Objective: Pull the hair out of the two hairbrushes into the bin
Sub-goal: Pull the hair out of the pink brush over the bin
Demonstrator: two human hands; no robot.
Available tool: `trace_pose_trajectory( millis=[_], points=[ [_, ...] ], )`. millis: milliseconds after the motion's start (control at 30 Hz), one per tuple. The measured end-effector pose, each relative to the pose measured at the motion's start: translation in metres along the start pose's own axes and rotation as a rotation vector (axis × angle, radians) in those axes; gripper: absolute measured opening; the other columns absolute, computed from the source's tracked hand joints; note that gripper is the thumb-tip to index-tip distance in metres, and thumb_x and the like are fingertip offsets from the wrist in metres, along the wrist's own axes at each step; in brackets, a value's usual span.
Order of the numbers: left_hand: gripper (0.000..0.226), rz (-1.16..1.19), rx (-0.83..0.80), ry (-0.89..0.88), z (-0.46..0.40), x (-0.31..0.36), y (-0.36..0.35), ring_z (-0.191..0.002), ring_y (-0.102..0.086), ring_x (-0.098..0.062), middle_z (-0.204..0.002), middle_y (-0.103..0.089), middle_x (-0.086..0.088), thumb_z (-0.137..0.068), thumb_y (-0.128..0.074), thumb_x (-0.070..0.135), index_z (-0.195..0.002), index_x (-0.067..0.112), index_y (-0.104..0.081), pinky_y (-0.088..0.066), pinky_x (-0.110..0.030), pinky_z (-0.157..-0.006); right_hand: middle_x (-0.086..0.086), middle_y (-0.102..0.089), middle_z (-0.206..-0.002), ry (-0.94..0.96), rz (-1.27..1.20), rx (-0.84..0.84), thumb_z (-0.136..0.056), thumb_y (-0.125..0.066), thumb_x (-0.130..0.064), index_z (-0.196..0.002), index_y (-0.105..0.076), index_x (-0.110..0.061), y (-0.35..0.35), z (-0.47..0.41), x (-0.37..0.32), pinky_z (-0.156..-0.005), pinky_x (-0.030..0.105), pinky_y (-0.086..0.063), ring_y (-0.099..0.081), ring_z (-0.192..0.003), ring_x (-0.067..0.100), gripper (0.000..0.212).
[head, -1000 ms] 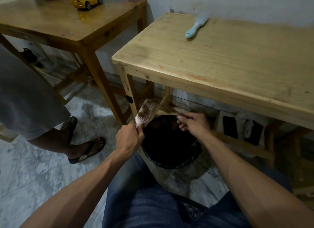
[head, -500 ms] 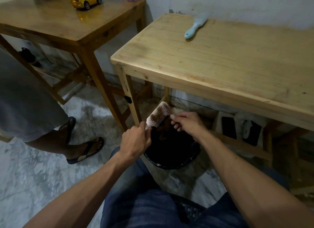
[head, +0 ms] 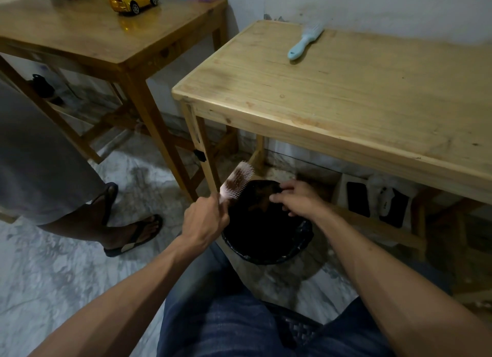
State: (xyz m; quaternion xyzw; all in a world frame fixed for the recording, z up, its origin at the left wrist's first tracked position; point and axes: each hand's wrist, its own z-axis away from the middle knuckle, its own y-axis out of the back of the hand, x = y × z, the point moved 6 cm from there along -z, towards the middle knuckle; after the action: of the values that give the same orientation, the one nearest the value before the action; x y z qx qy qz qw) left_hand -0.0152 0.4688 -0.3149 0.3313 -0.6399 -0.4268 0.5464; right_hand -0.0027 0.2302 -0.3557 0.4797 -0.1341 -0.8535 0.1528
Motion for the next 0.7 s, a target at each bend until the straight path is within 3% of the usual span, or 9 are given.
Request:
trace_pose_trajectory(
  millis=[67,100,200,300,367,433,567,633,700],
  points=[
    [0.022,0.011,0.004,-0.068,0.001,0.010,0.000,-0.058,-0.063,-0.021,-0.075,-0.065,-0.002,-0.101,-0.050,0.033,-0.104,0.013,-0.060,-0.055,-0.041,-0.056,-0.005,-0.049,-0.129,0.026,-0.028,-0.051,-0.080,-0.080,-0.016,-0.149,-0.039,-0.028,-0.012,0.000,-0.003,-0.057,0.027,-0.053,-0.071,-0.088,0.018,0.081],
    [0.022,0.004,0.009,-0.099,0.001,0.016,0.001,-0.057,-0.062,-0.021,-0.073,-0.065,-0.001,-0.101,-0.050,0.033,-0.104,0.013,-0.061,-0.053,-0.038,-0.054,-0.007,-0.048,-0.132,0.073,-0.066,-0.064,-0.077,-0.080,-0.012,-0.152,-0.035,-0.028,-0.017,0.000,-0.008,-0.057,0.027,-0.054,-0.072,-0.089,0.018,0.089],
    [0.024,-0.002,0.016,-0.162,0.002,0.027,0.002,-0.056,-0.061,-0.019,-0.071,-0.064,0.000,-0.101,-0.051,0.035,-0.108,0.014,-0.062,-0.052,-0.036,-0.053,-0.008,-0.066,-0.127,0.202,-0.184,-0.147,-0.077,-0.081,-0.012,-0.132,-0.056,-0.023,-0.028,0.004,-0.019,-0.060,0.028,-0.057,-0.074,-0.088,0.015,0.062],
    [0.025,-0.032,0.048,-0.156,0.000,0.026,0.005,-0.059,-0.062,-0.022,-0.073,-0.066,-0.001,-0.101,-0.050,0.036,-0.108,0.014,-0.062,-0.046,-0.033,-0.053,0.002,-0.076,-0.097,0.196,-0.358,-0.205,-0.088,-0.074,-0.011,-0.106,-0.070,-0.016,-0.032,0.007,-0.023,-0.055,0.019,-0.054,-0.069,-0.068,0.009,0.019],
    [0.026,-0.056,0.066,-0.127,-0.002,0.018,0.006,-0.058,-0.058,-0.021,-0.075,-0.066,-0.002,-0.101,-0.050,0.036,-0.109,0.013,-0.062,-0.043,-0.032,-0.053,0.006,-0.072,-0.081,0.188,-0.435,-0.138,-0.091,-0.071,-0.009,-0.093,-0.074,-0.014,-0.025,0.007,-0.022,-0.053,0.016,-0.052,-0.063,-0.058,0.006,0.006],
    [0.027,-0.080,0.064,-0.089,-0.003,0.008,0.006,-0.057,-0.053,-0.019,-0.077,-0.064,-0.002,-0.102,-0.050,0.036,-0.109,0.012,-0.061,-0.040,-0.032,-0.054,0.005,-0.070,-0.075,0.199,-0.475,-0.059,-0.092,-0.069,-0.007,-0.089,-0.075,-0.012,-0.012,0.006,-0.021,-0.053,0.015,-0.052,-0.060,-0.055,0.005,0.008],
    [0.031,-0.049,0.035,-0.059,0.001,-0.009,0.002,-0.058,-0.059,-0.022,-0.077,-0.064,-0.002,-0.102,-0.049,0.035,-0.117,0.010,-0.061,-0.051,-0.036,-0.056,0.006,-0.071,-0.078,0.184,-0.549,0.077,-0.094,-0.067,-0.007,-0.088,-0.075,-0.014,0.010,0.005,-0.017,-0.056,0.016,-0.053,-0.060,-0.062,0.010,0.012],
    [0.031,-0.034,0.035,-0.075,0.002,-0.010,0.001,-0.057,-0.059,-0.020,-0.077,-0.064,-0.001,-0.102,-0.050,0.035,-0.118,0.011,-0.061,-0.050,-0.035,-0.055,0.004,-0.073,-0.091,0.159,-0.411,0.111,-0.094,-0.067,-0.009,-0.094,-0.075,-0.019,0.013,0.003,-0.012,-0.055,0.017,-0.052,-0.061,-0.067,0.010,0.013],
    [0.031,-0.029,0.037,-0.119,0.001,-0.006,0.000,-0.058,-0.060,-0.020,-0.077,-0.066,-0.002,-0.102,-0.049,0.038,-0.114,0.012,-0.062,-0.053,-0.038,-0.056,-0.002,-0.067,-0.120,0.147,-0.211,0.053,-0.090,-0.070,-0.007,-0.120,-0.067,-0.023,0.007,0.000,-0.010,-0.054,0.019,-0.051,-0.065,-0.074,0.009,0.034]
  ],
)
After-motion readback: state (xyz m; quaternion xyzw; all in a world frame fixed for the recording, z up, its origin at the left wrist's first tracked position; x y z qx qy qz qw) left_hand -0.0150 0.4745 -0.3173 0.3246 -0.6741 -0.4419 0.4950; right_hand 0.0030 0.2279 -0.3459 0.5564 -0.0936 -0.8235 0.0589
